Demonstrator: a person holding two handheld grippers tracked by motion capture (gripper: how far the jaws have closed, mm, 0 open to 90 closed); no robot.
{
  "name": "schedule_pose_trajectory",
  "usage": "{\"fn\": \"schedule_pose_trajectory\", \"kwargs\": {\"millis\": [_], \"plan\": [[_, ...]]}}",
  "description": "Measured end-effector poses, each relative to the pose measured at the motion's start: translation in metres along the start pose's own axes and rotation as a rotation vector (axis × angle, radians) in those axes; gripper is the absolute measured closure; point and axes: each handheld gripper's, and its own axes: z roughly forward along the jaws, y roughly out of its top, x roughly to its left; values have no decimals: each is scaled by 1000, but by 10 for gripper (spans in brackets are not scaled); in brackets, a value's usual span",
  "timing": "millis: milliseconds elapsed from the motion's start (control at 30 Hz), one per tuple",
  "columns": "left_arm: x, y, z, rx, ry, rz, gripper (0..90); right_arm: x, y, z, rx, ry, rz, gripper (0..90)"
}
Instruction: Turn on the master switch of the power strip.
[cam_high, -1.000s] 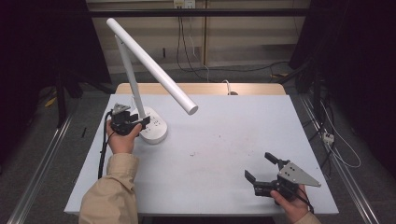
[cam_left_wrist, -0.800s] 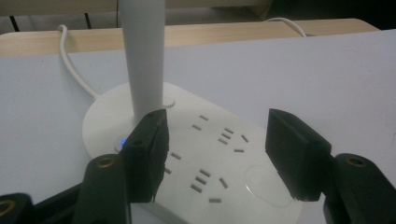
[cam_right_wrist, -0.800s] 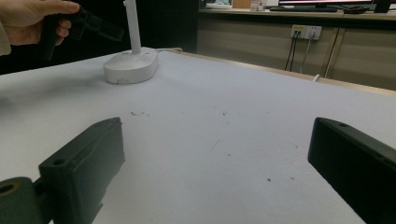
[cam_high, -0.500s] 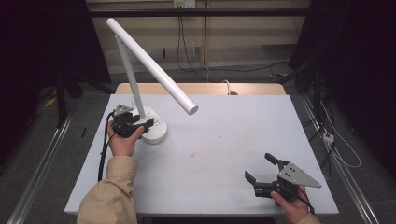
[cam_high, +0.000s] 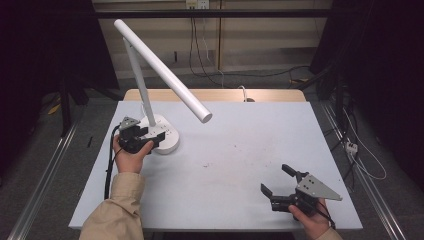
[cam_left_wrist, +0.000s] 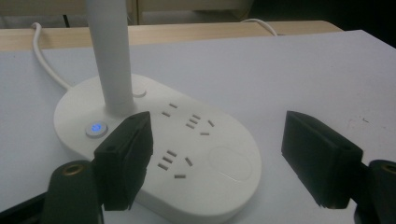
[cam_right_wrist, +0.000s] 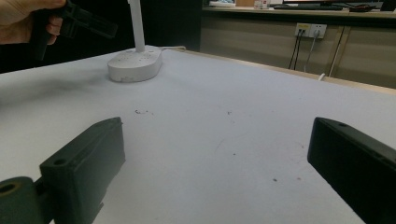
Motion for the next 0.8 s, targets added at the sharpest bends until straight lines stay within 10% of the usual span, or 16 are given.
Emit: {"fn": "schedule_pose_trajectory", "kwargs": {"millis": [800], "plan": [[-12,-12,-16,7,-47,24,123,1,0,0,0,9,-1,35]]}}
